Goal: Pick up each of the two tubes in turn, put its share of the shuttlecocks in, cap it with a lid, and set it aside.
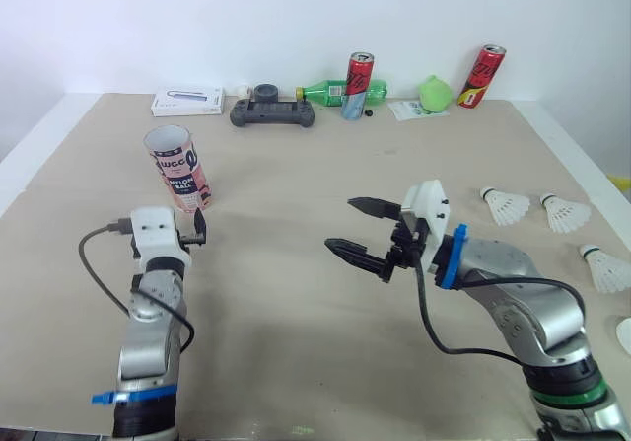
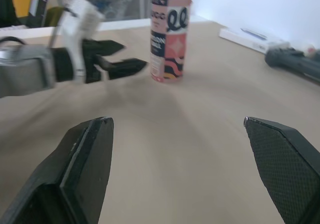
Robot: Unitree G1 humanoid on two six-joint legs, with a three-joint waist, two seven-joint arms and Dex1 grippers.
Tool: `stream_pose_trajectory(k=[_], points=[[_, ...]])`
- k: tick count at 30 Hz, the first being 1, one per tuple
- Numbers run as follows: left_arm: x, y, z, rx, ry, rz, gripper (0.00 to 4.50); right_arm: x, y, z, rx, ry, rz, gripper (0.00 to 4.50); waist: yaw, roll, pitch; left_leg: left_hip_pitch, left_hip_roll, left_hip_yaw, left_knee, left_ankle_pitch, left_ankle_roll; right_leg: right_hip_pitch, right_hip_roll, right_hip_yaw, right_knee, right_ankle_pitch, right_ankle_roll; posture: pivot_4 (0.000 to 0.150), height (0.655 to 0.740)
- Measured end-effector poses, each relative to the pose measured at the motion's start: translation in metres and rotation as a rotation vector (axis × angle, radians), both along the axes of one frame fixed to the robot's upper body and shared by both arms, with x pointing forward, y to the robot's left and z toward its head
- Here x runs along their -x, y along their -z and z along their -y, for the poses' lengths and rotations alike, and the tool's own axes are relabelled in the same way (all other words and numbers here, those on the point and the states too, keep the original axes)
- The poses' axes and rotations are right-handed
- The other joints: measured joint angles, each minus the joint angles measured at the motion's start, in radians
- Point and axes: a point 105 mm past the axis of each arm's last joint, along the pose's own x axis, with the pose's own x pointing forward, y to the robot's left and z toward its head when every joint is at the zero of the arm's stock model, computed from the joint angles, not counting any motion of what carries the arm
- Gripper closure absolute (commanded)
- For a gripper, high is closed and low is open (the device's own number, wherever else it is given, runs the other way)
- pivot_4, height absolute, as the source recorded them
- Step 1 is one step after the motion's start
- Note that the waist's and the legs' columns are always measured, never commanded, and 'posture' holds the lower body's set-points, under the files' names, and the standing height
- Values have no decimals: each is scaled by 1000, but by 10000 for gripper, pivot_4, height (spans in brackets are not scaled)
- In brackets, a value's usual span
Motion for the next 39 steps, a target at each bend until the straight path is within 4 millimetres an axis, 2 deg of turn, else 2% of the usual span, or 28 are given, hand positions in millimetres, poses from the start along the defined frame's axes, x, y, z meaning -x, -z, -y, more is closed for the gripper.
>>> stream_pose_trajectory(k=[2,8,10,15,18,26,27,28,29,31,34,37,39], points=[[-12,2,-2,2,25,-7,0,-1,0,-3,-6,0,6,485,0,0,0,0,0,0,0,0,0,0,0,0,0,0,0,1500,7377],[-30,16,-8,13,71,-50,0,-2,0,-6,-22,8,12,485,-1,0,0,0,1,0,0,0,0,0,0,0,1,0,0,1500,7377],[-37,16,-10,7,77,-54,0,-2,-1,-7,-28,11,14,485,-1,0,0,0,1,-1,0,0,0,0,0,-1,1,0,-1,1500,7377],[-75,1,-12,2,128,-9,0,-4,-7,-10,-37,17,38,485,-2,0,0,0,0,0,0,2,-2,0,0,-2,1,3,0,1500,7377],[-83,6,-12,2,145,-16,0,-5,-7,-10,-37,21,38,485,-2,0,0,-1,1,0,0,2,-2,-1,0,-2,1,3,-1,1500,7377],[-94,13,-9,27,167,-33,0,-3,-8,-12,-40,26,41,485,-2,0,0,-2,0,0,0,2,-2,-2,-1,-2,1,3,0,1500,7377],[-95,12,-8,30,171,-27,4937,-2,-9,-12,-39,25,43,0,-2,-1,0,-2,0,0,0,2,-2,-2,-1,-2,1,3,0,1500,7377],[-95,12,-8,31,171,-27,4937,-2,-9,-12,-39,25,43,0,-2,0,0,-2,0,0,0,2,-2,-2,-1,-2,1,3,0,1500,7377],[-96,11,-8,39,170,-20,9232,-2,-9,-12,-41,30,42,0,-2,0,0,-3,0,-1,0,2,-2,-2,-1,-2,1,3,0,1500,7377],[-96,10,-8,42,170,-16,13825,-1,-8,-12,-45,42,39,0,-2,-1,0,-2,1,-1,0,2,-2,-2,-1,-2,1,3,0,1500,7377],[-96,10,-8,25,192,-19,13825,0,-5,-9,-56,81,34,0,-2,-1,0,-3,1,-1,0,3,-3,-2,-1,-3,1,3,0,1500,7377],[-92,8,-4,-74,270,-19,13825,-5,-2,10,-92,240,42,0,-2,-1,0,-3,1,-1,0,3,-4,-3,-3,-2,1,4,-1,1500,7377],[-85,3,4,-216,380,-34,13825,-9,7,35,-102,417,56,0,-1,-1,-1,-4,1,-1,-1,3,-5,-4,-4,-2,1,3,-1,1500,7377]])
